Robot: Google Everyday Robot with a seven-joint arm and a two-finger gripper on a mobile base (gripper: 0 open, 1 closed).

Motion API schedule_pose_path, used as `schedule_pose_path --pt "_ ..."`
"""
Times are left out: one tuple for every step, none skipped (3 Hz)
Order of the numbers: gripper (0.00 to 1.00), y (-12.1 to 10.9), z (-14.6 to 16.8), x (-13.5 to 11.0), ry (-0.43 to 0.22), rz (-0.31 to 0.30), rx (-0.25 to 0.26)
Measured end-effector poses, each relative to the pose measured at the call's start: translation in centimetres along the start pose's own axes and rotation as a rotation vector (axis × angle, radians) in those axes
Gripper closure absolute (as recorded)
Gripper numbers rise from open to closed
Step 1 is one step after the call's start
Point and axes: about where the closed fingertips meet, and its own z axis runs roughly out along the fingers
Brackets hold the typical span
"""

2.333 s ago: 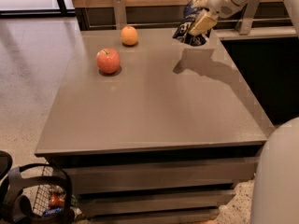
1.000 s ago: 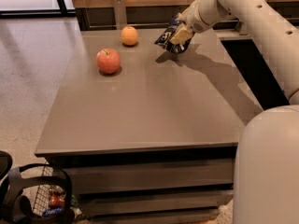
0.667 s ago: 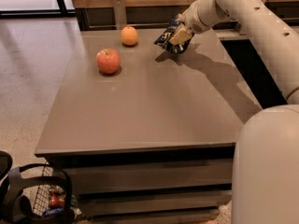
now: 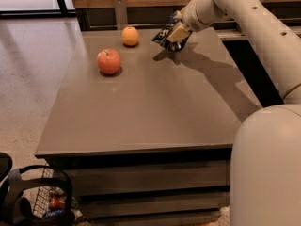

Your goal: Move blue chip bag near orange

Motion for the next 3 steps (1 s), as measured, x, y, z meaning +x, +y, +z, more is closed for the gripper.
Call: schedule_pose_path --pt "1.00 -0.11 0.36 -0.33 -0.016 0.006 0.003" --pt "0.82 0.12 0.70 -0.34 -0.016 0.006 -0.003" --pt "0.59 0.33 1.02 -0.36 -0.016 0.006 -0.008"
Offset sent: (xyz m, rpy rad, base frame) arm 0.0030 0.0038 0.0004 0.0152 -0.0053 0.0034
